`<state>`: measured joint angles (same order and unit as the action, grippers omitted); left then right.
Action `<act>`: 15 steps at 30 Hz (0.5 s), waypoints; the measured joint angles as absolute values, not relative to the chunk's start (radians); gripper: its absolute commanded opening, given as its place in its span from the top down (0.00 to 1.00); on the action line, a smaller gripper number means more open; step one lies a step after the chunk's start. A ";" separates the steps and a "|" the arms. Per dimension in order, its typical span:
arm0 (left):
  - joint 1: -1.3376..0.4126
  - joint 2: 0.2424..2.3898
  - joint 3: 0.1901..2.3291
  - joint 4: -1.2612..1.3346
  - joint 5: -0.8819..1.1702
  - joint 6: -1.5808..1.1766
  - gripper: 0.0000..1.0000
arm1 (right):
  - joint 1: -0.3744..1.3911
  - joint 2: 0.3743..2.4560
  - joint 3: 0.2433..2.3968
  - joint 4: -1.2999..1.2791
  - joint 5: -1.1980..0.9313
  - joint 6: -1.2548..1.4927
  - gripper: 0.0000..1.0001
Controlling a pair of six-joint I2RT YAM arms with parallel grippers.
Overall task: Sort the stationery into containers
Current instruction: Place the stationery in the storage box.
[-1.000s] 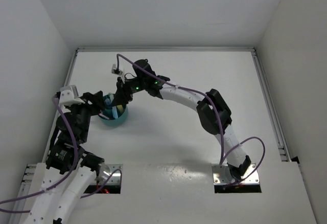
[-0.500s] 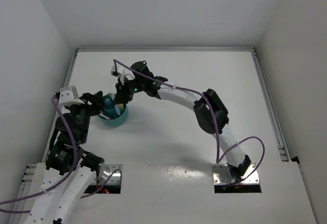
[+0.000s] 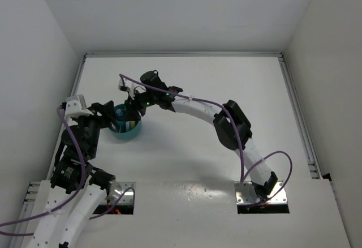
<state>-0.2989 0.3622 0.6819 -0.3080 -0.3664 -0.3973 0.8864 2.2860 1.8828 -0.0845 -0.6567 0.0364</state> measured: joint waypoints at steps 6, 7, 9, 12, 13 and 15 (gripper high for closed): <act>-0.299 0.363 0.682 -0.308 -0.367 -0.397 0.36 | 0.887 2.285 1.883 -0.138 -0.656 0.025 0.54; -0.299 0.363 0.682 -0.308 -0.367 -0.397 0.36 | 0.887 2.284 1.883 -0.144 -0.656 0.023 0.56; -0.299 0.363 0.682 -0.308 -0.367 -0.397 0.36 | 0.887 2.281 1.884 -0.168 -0.658 0.021 0.57; -0.299 0.363 0.682 -0.308 -0.367 -0.397 0.36 | 0.887 2.265 1.903 -0.222 -0.662 0.012 0.57; -0.299 0.363 0.682 -0.308 -0.368 -0.397 0.36 | 0.886 2.256 1.915 -0.242 -0.662 0.005 0.57; -0.299 0.363 0.682 -0.308 -0.369 -0.397 0.36 | 0.883 2.233 1.943 -0.274 -0.663 -0.004 0.60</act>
